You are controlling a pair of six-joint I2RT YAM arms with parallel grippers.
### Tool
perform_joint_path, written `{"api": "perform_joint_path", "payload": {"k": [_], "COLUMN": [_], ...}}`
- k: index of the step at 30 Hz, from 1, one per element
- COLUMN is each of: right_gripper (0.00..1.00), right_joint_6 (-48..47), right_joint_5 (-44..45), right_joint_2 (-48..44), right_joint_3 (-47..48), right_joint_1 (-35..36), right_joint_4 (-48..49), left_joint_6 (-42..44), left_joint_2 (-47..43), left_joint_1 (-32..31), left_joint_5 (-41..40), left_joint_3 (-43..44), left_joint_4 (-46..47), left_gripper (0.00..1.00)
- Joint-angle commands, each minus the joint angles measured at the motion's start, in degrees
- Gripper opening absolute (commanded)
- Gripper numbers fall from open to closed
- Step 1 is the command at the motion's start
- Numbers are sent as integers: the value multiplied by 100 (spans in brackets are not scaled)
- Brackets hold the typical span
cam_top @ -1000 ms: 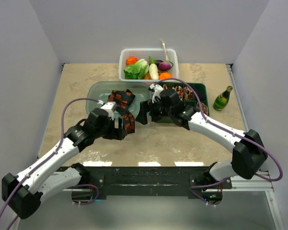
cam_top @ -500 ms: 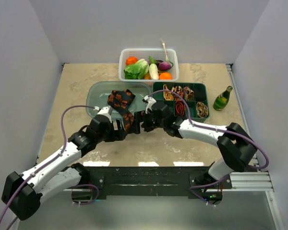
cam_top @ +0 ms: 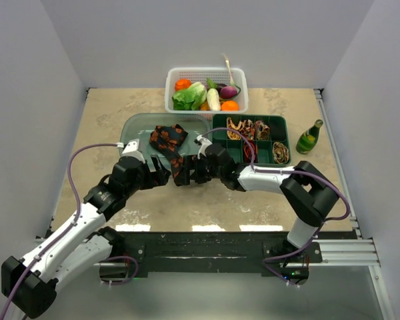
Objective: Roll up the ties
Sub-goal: Pick up the tie from the bin.
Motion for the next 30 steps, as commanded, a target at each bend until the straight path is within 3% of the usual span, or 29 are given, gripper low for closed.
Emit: {"api": "perform_joint_path", "payload": {"k": [1, 7, 11, 16, 20, 22, 30], "right_gripper": [84, 62, 58, 44, 21, 15, 10], "right_joint_6": [257, 274, 274, 292, 310, 327, 704], "right_joint_5": [-219, -150, -79, -175, -448, -597, -976], "right_joint_2": [18, 369, 475, 563, 616, 651, 546], "right_joint_3": [169, 520, 582, 635, 705, 740, 565], "right_joint_1": [17, 35, 44, 70, 96, 114, 140], "right_joint_4": [787, 499, 462, 585, 831, 945, 1885], "left_joint_6": [-42, -51, -25, 11, 55, 55, 63], "left_joint_2": [53, 141, 159, 159, 177, 185, -113], "left_joint_1": [55, 90, 134, 213, 283, 362, 740], "left_joint_5": [-3, 32, 59, 120, 190, 278, 744], "left_joint_3": [166, 131, 149, 131, 105, 52, -106], "left_joint_4": [240, 310, 310, 328, 346, 363, 574], "left_gripper": [93, 93, 93, 93, 94, 94, 96]}}
